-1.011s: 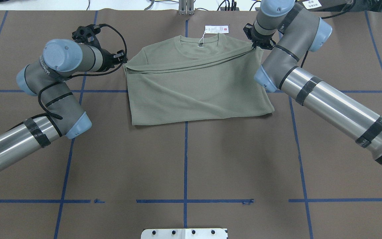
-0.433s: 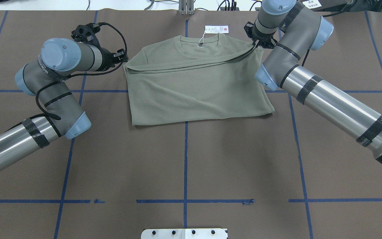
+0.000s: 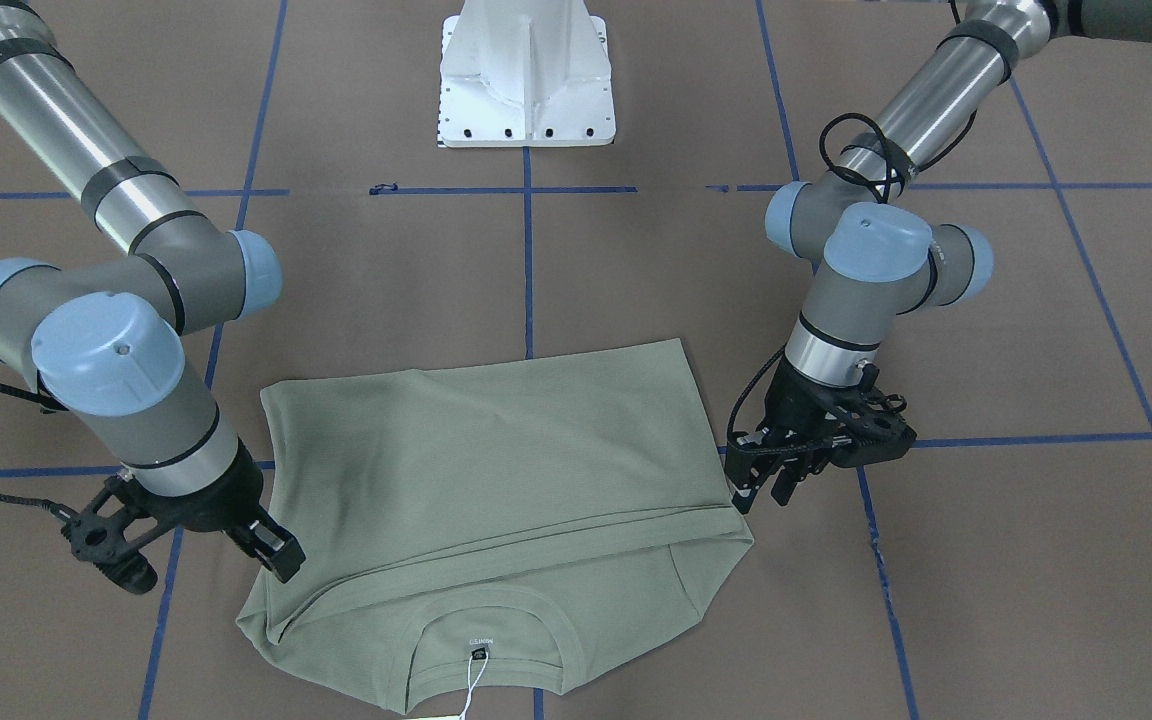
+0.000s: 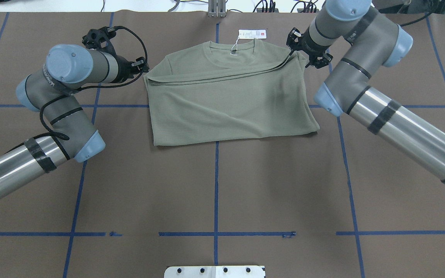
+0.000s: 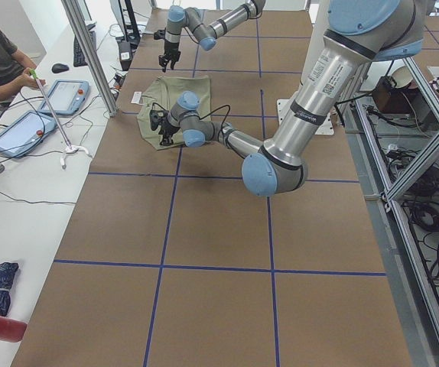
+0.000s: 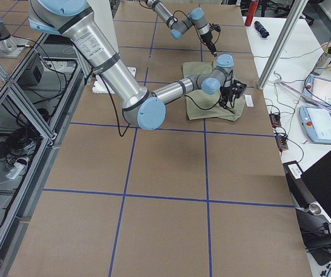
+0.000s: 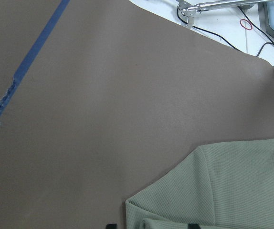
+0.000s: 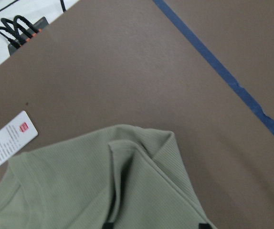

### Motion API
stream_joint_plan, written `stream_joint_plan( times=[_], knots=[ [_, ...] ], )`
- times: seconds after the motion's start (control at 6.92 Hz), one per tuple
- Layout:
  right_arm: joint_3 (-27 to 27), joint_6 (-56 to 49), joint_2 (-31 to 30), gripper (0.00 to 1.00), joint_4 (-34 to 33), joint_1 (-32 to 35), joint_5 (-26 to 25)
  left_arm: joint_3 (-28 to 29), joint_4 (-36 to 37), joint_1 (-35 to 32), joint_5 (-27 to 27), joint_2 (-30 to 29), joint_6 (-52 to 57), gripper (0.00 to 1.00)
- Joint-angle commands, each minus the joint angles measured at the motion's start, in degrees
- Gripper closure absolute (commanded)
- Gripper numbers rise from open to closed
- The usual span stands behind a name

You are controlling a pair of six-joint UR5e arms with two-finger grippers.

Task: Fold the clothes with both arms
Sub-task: 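Lower the hem onto the collar edge and open both grippers, then withdraw the right gripper beside the folded shirt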

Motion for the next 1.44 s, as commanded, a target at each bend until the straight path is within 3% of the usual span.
stream_joint_plan(
  times=[0.0,0.43,1.01,1.16,1.3],
  knots=[
    [15.8,6.34,-13.66,0.3,0.5,-4.36,0.6,-0.07,0.0,0.0,-0.68,0.09,0.0,0.42],
    [19.8,12.52,-20.02,0.27,0.76,-8.94,-1.24,-0.16,0.09,0.0,-1.12,0.09,0.0,0.42],
    [19.29,14.19,-21.09,0.3,2.0,-11.58,-3.97,-1.3,0.79,0.0,-1.21,0.18,0.0,0.42],
    [19.38,14.46,-21.19,0.44,2.34,-11.59,-4.06,-1.3,0.79,0.0,-1.21,0.18,0.0,0.42],
    [19.46,15.15,-21.19,0.94,2.35,-11.59,-4.06,-1.3,0.79,0.0,-1.21,0.18,0.0,0.42]
  ],
)
